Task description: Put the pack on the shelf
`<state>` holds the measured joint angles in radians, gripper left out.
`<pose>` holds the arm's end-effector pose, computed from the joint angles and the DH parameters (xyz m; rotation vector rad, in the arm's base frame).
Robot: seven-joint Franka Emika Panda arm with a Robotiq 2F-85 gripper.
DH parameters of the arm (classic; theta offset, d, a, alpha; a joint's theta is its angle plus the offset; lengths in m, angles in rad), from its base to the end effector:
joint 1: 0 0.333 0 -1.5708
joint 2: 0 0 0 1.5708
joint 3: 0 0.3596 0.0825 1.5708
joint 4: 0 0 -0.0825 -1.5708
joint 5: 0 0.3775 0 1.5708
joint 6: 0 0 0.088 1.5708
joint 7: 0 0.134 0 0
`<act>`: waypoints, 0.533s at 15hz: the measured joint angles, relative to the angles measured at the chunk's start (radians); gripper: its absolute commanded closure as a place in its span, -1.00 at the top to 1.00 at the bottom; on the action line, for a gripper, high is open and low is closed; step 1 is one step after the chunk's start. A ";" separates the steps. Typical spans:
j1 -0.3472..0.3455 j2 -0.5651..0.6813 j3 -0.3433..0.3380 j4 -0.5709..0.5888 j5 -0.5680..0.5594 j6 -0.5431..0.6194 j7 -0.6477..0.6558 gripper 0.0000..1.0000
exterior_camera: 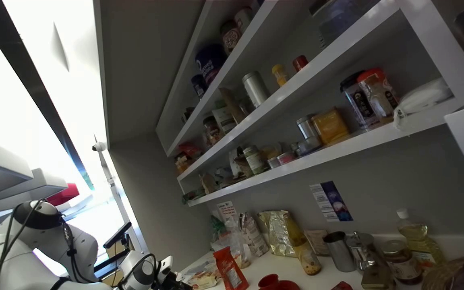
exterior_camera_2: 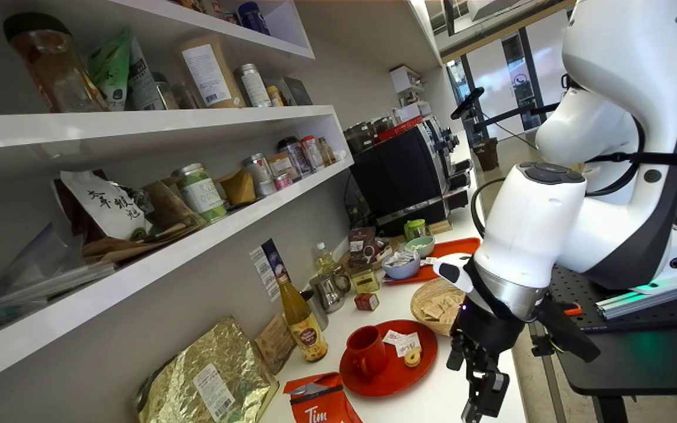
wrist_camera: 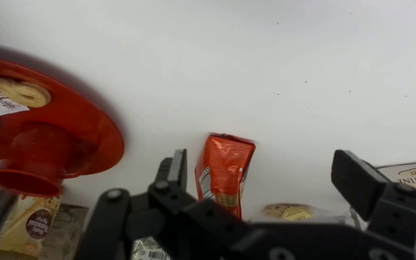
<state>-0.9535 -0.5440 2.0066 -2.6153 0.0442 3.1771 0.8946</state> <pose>0.2602 0.4026 0.2349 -2.9791 -0.3819 -0.8862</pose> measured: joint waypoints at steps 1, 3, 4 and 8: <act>0.000 0.000 0.000 0.000 0.000 0.000 0.000 1.00; 0.000 0.000 0.000 0.000 0.000 0.000 0.000 1.00; 0.000 0.000 0.000 0.000 0.000 0.000 0.000 1.00; -0.001 -0.005 0.000 0.001 0.037 0.000 -0.028 1.00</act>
<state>-0.9549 -0.5487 2.0068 -2.6147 0.0812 3.1774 0.8666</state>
